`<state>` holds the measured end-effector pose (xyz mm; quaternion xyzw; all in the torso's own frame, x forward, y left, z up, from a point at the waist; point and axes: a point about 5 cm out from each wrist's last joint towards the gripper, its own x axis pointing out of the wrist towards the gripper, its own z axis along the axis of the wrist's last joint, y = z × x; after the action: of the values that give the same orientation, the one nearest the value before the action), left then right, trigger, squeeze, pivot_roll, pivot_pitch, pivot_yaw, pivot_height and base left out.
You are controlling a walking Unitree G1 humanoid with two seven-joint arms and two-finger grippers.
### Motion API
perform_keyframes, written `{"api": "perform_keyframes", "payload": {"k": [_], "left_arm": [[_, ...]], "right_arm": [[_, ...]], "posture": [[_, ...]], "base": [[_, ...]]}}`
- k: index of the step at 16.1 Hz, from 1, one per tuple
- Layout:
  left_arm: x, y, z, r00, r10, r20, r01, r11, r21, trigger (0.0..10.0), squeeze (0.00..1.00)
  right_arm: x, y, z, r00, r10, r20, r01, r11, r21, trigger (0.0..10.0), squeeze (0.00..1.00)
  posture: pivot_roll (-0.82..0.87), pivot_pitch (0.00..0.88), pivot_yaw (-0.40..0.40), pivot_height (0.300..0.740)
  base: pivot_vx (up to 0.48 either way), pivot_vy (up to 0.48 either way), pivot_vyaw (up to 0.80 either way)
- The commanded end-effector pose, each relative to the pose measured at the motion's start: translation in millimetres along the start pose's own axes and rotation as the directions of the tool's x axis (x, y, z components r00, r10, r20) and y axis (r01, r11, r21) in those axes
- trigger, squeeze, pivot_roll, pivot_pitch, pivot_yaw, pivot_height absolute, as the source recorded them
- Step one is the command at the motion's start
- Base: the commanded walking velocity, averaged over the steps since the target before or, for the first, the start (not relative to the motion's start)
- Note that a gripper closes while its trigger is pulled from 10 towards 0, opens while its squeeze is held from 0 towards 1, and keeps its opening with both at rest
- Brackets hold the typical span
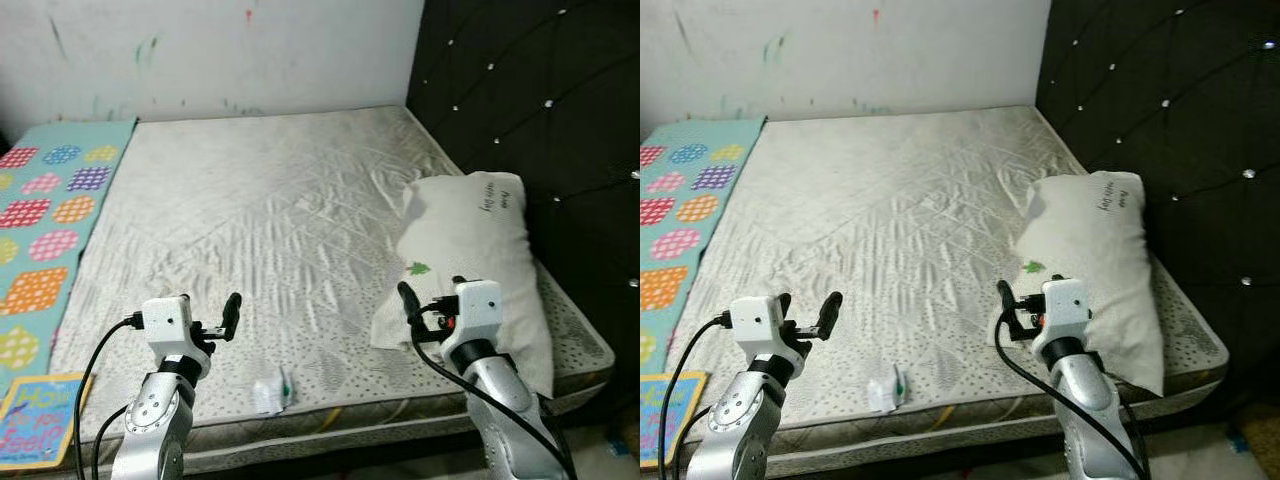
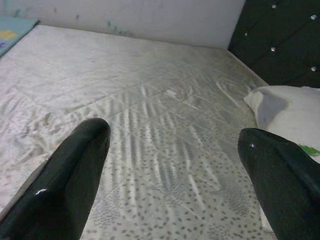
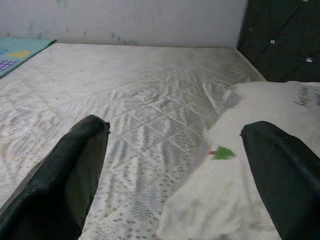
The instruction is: Clean up the room
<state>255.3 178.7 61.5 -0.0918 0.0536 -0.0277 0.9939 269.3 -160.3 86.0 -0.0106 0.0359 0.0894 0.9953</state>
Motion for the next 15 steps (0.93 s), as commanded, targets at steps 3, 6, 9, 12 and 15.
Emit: {"api": "perform_keyframes", "payload": {"k": [3,6,9,12,15], "left_arm": [[-0.2,2.7,0.6,1.000,0.020,-0.005,-0.020,1.000,-0.006,10.0,0.00],[-1.6,0.4,-0.2,1.000,0.017,-0.004,-0.017,1.000,-0.011,10.0,0.00],[-2.6,-1.0,-1.1,1.000,0.018,-0.004,-0.018,1.000,-0.020,10.0,0.00],[-1.0,-3.2,0.6,1.000,0.021,0.002,-0.021,0.999,-0.031,10.0,0.00],[-1.7,-4.4,1.8,1.000,0.020,0.005,-0.020,0.999,-0.034,10.0,0.00]], "right_arm": [[4.6,4.8,6.2,0.999,0.039,0.025,-0.039,0.999,0.003,10.0,0.00],[4.9,5.0,6.6,0.998,0.051,0.025,-0.050,0.998,-0.039,10.0,0.00],[7.2,6.0,8.7,0.998,0.061,0.030,-0.060,0.998,-0.032,10.0,0.00],[11.0,8.2,12.1,0.995,0.090,0.036,-0.088,0.995,-0.053,10.0,0.00],[11.6,9.9,13.0,0.995,0.094,0.037,-0.092,0.994,-0.050,10.0,0.00]], "posture": [[-0.09,0.000,0.010,0.740],[-0.09,0.000,0.007,0.740],[-0.09,0.000,-0.001,0.740],[-0.09,0.000,-0.019,0.740],[-0.09,0.000,-0.025,0.740]], "base": [[0.000,0.000,0.00],[0.000,0.000,0.51],[0.000,0.000,0.50],[0.000,0.000,0.00],[0.000,0.000,0.70]]}}
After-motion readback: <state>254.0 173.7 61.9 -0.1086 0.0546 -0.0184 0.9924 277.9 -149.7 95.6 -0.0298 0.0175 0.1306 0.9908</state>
